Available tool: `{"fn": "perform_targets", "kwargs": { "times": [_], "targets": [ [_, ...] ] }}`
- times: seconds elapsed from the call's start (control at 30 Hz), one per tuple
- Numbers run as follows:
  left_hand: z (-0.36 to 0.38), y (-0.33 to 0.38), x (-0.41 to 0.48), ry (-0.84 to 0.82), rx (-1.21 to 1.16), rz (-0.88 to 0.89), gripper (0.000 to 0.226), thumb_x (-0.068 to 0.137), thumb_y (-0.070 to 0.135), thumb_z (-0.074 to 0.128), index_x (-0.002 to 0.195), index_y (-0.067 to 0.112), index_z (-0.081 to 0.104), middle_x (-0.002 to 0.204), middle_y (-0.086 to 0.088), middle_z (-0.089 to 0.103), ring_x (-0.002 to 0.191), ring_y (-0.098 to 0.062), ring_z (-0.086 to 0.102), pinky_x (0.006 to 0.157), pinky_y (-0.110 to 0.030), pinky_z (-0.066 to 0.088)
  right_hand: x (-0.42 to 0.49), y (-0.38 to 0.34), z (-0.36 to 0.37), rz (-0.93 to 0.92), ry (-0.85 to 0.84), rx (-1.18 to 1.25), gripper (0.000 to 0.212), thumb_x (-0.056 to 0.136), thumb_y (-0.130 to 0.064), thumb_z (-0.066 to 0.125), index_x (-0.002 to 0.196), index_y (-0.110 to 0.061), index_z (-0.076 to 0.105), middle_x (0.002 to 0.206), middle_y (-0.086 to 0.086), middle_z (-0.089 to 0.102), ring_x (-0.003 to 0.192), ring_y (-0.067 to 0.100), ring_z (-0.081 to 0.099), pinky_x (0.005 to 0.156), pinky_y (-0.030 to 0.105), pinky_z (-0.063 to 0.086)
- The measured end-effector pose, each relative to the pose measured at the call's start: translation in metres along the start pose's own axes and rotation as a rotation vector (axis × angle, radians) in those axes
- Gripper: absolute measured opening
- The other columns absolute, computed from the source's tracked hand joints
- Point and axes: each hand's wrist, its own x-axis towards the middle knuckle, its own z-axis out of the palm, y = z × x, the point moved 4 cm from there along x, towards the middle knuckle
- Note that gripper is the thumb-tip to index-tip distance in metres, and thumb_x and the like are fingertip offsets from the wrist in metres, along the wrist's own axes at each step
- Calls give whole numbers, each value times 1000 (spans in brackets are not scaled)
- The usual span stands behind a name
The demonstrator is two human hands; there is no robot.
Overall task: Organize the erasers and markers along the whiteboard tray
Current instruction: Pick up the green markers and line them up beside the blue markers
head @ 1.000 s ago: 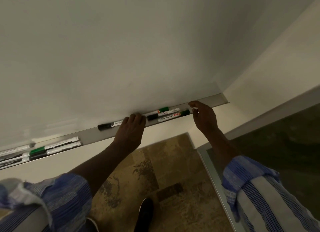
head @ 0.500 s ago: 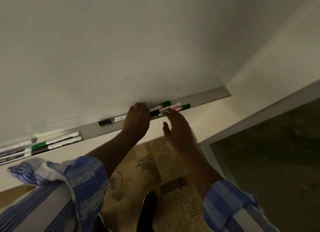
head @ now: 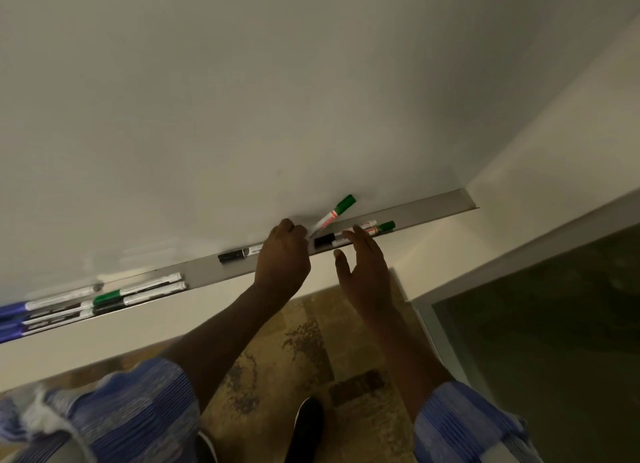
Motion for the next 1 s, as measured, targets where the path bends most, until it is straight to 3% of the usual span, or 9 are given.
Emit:
{"fn": "perform_targets", "kwargs": {
  "times": [0.13, 0.2, 0.33, 0.5, 0.63, 0.7, 0.8, 1.0],
  "targets": [
    [-12, -5, -14, 0, -264, -112, 15, 96, 11, 58, 104, 8, 72, 90, -7, 61, 72, -15, 50, 56, -17, 30, 1, -26, 5, 162, 9, 249, 35, 98, -37, 56, 126, -18, 62, 128, -1, 67, 112, 4, 58, 91, 12, 48],
    [-15, -11, -22, -64, -339, -181, 14, 97, 15, 58, 96, 13, 72, 88, -3, 64, 72, -15, 53, 59, -23, 37, -1, -40, 12, 214, -33, 344, 30, 99, -35, 54, 122, -19, 66, 118, -4, 71, 97, -5, 60, 77, -2, 43],
    [-17, -22, -43, -194, -584, -292, 20, 96, 10, 55, 86, 14, 71, 78, -5, 69, 72, -18, 61, 73, -41, 53, -10, -56, 22, 264, -72, 402, 25, 99, -30, 56, 117, -19, 69, 104, -7, 72, 86, -5, 61, 71, 8, 42],
    [-17, -34, -64, -244, -664, -367, 24, 97, 9, 52, 93, 17, 74, 82, 3, 72, 68, -3, 63, 72, -30, 53, -21, -65, 30, 274, -113, 413, 25, 96, -28, 61, 118, -17, 66, 110, -3, 72, 98, 7, 64, 74, 9, 45],
    [-15, -42, -84, -294, -598, -414, 21, 100, 17, 55, 115, 22, 69, 94, 2, 73, 77, -8, 67, 69, -25, 51, -28, -73, 37, 240, -153, 377, 26, 94, -28, 64, 118, -16, 65, 111, -3, 72, 99, 11, 66, 80, 21, 53],
    [-16, -47, -95, -292, -579, -427, 24, 100, 20, 56, 121, 20, 67, 96, 1, 73, 77, -9, 68, 64, -21, 50, -30, -78, 42, 197, -180, 340, 26, 93, -28, 66, 117, -16, 65, 108, -4, 72, 94, 8, 66, 79, 21, 54],
    [-21, -60, -111, -272, -588, -489, 25, 99, 22, 58, 122, 21, 66, 102, 1, 71, 81, -11, 69, 62, -21, 54, -32, -86, 52, 107, -212, 281, 24, 92, -26, 68, 114, -16, 66, 104, -8, 71, 85, -6, 61, 69, 6, 45],
    [-42, -98, -138, -202, -547, -556, 28, 98, 25, 59, 124, 19, 67, 116, -3, 70, 96, -14, 67, 75, -23, 51, -32, -107, 85, -12, -302, 240, 20, 90, -30, 69, 108, -22, 65, 98, -14, 69, 85, -7, 60, 68, 14, 46]
  ]
}}
